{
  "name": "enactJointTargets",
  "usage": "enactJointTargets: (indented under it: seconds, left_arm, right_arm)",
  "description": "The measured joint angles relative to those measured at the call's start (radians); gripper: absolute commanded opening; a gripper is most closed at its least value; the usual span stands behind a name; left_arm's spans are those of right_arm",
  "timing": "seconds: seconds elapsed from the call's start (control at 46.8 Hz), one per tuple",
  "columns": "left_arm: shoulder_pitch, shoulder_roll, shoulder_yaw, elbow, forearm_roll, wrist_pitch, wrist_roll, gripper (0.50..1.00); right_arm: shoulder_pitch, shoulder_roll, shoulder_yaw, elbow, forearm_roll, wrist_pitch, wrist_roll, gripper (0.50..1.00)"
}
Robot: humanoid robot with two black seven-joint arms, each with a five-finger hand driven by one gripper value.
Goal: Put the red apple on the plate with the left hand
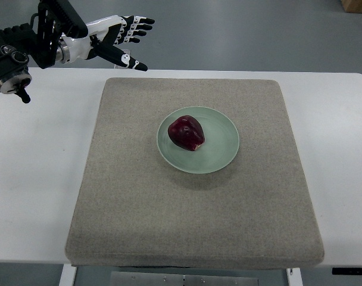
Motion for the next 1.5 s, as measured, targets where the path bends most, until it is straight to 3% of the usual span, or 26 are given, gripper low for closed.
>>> enactJointTargets:
  seconds: [0.257,0.364,0.62,0.77,1.027,1.497]
  left_arm:
    - [0.002,0.005,-0.004,0.140,-0.244,-0.230,0.035,0.996]
    - [0.002,0.005,-0.004,0.201,-0.362,-0.289,0.087,0.996]
    - [0.015,0.005,-0.014,0.307,-0.686,-0.294,0.321,0.996]
    - [0.037,0.006,-0.023,0.326,-0.817,-0.294,0.408,0.996]
    - [0.116,0.012,-0.136,0.327,-0.869,-0.294,0.454,0.996]
    - [0.157,0.006,-0.186,0.320,-0.872,-0.294,0.456,0.996]
  right_arm:
    - [0.000,0.000,0.000,0.000,0.000,0.000,0.000,0.964]
    - [0.000,0.000,0.000,0.000,0.000,0.000,0.000,0.964]
    - [0.000,0.000,0.000,0.000,0.000,0.000,0.000,0.964]
    - [0.000,0.000,0.000,0.000,0.000,0.000,0.000,0.964]
    - [0.000,0.000,0.000,0.000,0.000,0.000,0.000,0.964]
    - [-0.002,0.000,-0.001,0.012,0.001,0.011,0.000,0.964]
